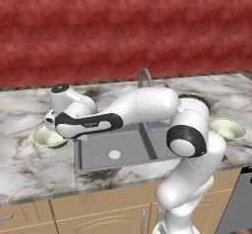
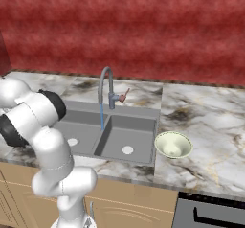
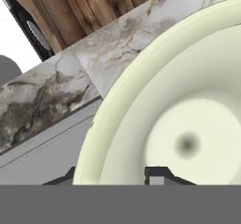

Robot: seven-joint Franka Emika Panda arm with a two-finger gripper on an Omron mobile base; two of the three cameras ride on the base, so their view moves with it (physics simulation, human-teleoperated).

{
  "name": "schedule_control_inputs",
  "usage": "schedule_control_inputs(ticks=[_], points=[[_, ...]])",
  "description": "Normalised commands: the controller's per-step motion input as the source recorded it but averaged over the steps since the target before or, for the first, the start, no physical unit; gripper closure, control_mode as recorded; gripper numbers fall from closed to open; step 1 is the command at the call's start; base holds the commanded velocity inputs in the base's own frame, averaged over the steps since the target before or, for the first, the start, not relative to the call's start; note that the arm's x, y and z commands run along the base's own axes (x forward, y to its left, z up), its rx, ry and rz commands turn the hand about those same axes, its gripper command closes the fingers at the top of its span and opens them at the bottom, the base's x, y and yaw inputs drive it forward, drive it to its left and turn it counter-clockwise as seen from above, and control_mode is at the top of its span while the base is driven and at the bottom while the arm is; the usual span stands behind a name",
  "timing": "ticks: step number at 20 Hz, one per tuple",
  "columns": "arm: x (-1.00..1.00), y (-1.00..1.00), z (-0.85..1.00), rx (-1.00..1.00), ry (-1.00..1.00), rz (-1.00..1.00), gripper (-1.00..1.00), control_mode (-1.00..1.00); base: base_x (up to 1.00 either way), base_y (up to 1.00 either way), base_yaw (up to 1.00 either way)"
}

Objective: Rinse each bowl for a few seconds and place them down in the sink or on the counter.

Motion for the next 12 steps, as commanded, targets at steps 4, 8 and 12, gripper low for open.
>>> schedule_control_inputs(ticks=[4,8,12], points=[[-0.26,-0.66,0.35,0.00,0.00,-0.09,1.00,-1.00,0.00,0.00,0.00],[-0.24,-0.53,0.31,0.00,0.00,-0.15,1.00,-1.00,0.00,0.00,0.00],[-0.21,-0.47,0.26,0.00,0.00,-0.20,1.00,-1.00,0.00,0.00,0.00]])
